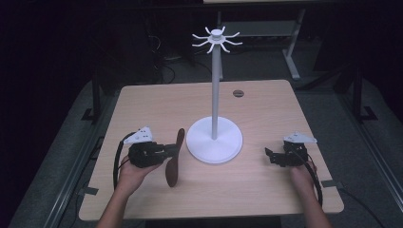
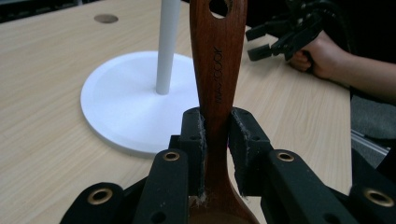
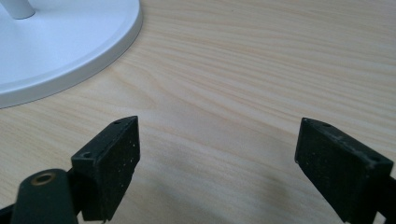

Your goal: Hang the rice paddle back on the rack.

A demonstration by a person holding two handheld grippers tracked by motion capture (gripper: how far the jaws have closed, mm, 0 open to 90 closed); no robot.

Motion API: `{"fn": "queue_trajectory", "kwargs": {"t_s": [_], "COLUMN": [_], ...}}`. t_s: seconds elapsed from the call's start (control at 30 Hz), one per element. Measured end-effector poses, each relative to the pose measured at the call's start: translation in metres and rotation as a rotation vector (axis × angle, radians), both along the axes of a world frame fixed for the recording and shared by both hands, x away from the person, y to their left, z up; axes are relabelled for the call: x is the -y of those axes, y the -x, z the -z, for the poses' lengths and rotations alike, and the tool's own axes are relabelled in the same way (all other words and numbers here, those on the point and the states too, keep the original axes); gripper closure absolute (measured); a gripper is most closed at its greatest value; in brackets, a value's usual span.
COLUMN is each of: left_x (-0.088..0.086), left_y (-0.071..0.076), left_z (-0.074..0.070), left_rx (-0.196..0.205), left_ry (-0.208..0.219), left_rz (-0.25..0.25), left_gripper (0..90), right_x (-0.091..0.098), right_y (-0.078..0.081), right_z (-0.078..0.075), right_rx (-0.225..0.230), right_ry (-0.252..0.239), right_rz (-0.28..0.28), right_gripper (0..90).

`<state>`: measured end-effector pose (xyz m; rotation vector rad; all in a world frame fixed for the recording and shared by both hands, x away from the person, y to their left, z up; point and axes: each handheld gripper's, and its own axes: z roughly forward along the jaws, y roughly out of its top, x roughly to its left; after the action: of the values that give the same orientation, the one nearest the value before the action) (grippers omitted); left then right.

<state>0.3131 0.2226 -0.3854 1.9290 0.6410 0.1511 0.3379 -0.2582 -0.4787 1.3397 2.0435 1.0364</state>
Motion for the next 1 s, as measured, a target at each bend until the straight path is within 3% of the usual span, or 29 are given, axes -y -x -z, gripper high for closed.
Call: {"fn": "queue_trajectory", "kwargs": {"t_s": [0.4,1.0], "left_x": [-0.005,-0.009], "left_y": [0.003,0.006], "left_z": [-0.005,-0.020], "left_rx": [0.062,0.095], "left_ry": [0.043,0.074], "left_rz": [-0.010,-0.022], "left_gripper": [75.8,75.9], "right_x": [0.000,0.000], "right_y": [0.000,0.000], "right_z": [0.000,0.000], "right_rx": [0.001,0.001], "right_ry": [0.001,0.005], "right_rz": [0.001,-0.005], "right_gripper": [13.5,13.5]}}
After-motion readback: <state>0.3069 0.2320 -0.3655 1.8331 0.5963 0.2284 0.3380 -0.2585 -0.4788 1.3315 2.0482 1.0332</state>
